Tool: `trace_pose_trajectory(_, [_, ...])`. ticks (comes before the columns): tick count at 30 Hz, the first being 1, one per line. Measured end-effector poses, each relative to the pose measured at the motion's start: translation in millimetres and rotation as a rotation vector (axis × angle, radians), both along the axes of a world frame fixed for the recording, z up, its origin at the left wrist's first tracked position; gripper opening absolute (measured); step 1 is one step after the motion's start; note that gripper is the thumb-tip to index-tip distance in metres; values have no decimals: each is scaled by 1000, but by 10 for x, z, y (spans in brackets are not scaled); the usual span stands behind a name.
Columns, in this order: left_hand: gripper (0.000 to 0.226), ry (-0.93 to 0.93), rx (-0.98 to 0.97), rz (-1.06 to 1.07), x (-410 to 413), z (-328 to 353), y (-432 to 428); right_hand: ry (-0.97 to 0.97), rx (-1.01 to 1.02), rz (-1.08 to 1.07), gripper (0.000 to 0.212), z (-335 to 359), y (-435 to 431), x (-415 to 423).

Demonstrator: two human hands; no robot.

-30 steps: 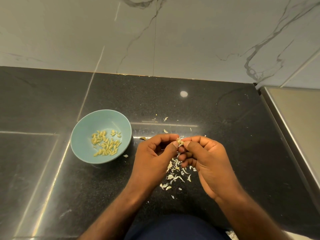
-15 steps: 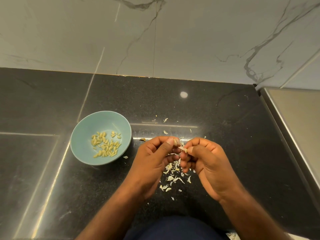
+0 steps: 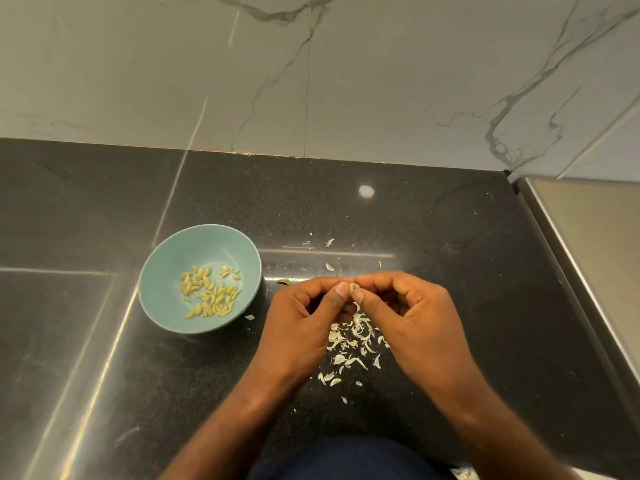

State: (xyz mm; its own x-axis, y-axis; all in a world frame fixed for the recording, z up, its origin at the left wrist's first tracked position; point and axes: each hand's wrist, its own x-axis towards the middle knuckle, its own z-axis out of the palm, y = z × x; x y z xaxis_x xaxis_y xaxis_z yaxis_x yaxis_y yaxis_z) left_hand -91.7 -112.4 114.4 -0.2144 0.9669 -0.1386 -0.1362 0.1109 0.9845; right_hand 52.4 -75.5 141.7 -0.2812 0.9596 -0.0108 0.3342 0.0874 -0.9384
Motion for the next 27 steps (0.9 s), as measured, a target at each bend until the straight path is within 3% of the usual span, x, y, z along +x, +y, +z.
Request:
trace_pose_trajectory(6, [17,-79,-15,71,-10,5,7,64,10,-15,11,11,-28,-9])
trace_pose_trajectory(10, [18,-180,-35,73,-15,2,3,-132,80,-46,26,-18,19,58])
trace_pose_trajectory(14, [19,-110,-9,89,0,1,-5,-174,129,8,26,39,6,45])
trace_pose_trajectory(27, [15,29,97,96,-8,85,-40,-2,89,20,8,100,-33,-22])
